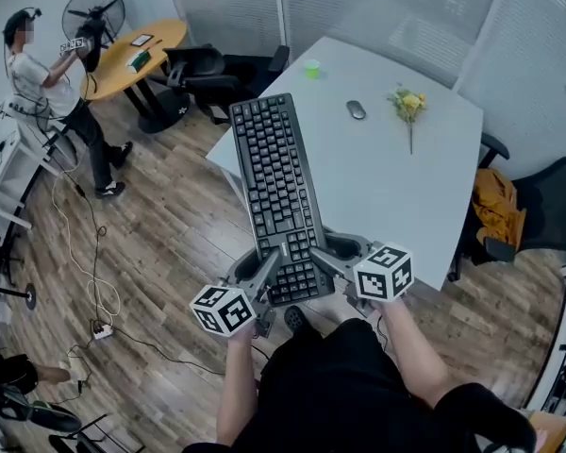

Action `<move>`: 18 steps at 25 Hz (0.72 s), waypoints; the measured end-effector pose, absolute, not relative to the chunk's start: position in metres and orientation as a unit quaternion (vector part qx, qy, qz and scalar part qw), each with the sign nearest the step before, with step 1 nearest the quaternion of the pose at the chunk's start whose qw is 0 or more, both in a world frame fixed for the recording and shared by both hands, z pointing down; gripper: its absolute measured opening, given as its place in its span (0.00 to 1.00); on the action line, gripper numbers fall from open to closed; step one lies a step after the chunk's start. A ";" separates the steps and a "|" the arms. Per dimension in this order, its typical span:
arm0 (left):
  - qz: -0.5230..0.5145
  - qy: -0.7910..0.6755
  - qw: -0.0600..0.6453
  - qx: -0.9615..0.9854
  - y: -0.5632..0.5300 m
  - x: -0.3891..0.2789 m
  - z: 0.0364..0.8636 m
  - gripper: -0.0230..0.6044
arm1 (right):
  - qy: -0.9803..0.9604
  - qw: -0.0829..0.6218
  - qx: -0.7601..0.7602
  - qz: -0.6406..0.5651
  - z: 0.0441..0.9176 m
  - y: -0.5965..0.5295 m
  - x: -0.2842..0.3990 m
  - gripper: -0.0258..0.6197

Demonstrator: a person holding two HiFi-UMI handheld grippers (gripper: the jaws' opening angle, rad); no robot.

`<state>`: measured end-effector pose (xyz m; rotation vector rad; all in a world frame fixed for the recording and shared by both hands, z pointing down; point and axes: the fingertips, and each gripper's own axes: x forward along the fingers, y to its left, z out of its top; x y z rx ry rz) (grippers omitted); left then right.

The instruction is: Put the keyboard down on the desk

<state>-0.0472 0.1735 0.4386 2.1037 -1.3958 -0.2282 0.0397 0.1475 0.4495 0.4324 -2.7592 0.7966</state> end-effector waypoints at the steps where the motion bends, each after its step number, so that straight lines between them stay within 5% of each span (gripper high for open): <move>1: -0.086 -0.524 0.301 0.792 0.175 -0.059 0.439 0.28 | -0.942 0.121 0.149 0.273 0.449 0.149 0.028 0.30; 18: -0.090 -0.522 0.342 0.776 0.176 -0.123 0.461 0.28 | -0.930 0.172 0.150 0.288 0.469 0.150 -0.035 0.30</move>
